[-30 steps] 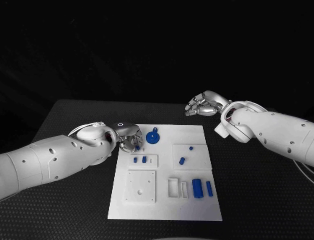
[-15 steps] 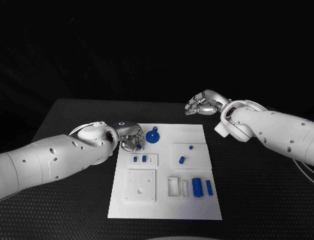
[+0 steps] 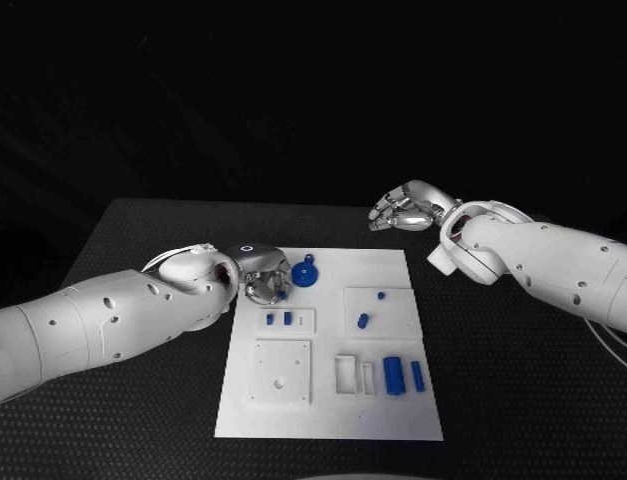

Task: Assemble the parts on the task board

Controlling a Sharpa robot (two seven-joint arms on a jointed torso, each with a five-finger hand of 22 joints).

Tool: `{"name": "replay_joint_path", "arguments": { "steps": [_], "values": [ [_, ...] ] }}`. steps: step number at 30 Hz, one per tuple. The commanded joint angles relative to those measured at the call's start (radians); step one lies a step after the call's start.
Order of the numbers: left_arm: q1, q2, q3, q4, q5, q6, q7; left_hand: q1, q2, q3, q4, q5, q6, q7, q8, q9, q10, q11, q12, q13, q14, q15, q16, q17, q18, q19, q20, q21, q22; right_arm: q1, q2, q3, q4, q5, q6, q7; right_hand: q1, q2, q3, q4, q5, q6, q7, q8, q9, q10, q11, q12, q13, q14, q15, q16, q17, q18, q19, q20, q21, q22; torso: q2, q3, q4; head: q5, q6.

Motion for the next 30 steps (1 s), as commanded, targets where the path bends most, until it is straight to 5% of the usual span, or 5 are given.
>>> {"name": "replay_joint_path", "arguments": {
  "steps": [1, 30],
  "values": [
    [0.001, 0.005, 0.0, -0.001, -0.003, 0.011, 0.006, -0.003, 0.008, 0.005, 0.0, 0.003, 0.005, 0.0, 0.003, 0.002, 0.009, 0.0, 0.002, 0.001, -0.001, -0.009, 0.004, 0.001, 0.02, 0.01, -0.053, 0.006, 0.019, 0.0, 0.0, 0.0, 0.001, -0.001, 0.006, 0.009, -0.002, -0.001, 0.006, 0.002, 0.003, -0.008, 0.0, 0.001, 0.002, -0.004, 0.0, 0.004, -0.001, -0.001, -0.003, -0.004, 0.001, -0.019, -0.006, -0.002, -0.005, 0.013, 0.0, 0.0, 0.0008, -0.001, 0.0],
    [0.001, 0.009, -0.001, -0.011, -0.025, 0.102, -0.017, 0.0, 0.011, 0.007, -0.005, 0.003, 0.006, 0.0, 0.003, 0.001, 0.011, 0.0, 0.0, 0.001, -0.004, -0.009, 0.005, -0.001, 0.02, 0.008, -0.053, 0.006, 0.019, 0.0, -0.001, 0.0, 0.004, -0.001, 0.007, 0.009, -0.002, -0.001, 0.006, 0.002, 0.003, -0.008, 0.0, 0.002, 0.002, -0.004, 0.0, 0.004, -0.001, -0.001, -0.003, -0.004, 0.002, -0.019, -0.007, -0.002, -0.005, 0.013, 0.0, -0.0008, 0.001, -0.003, -0.005]
  ]
}}
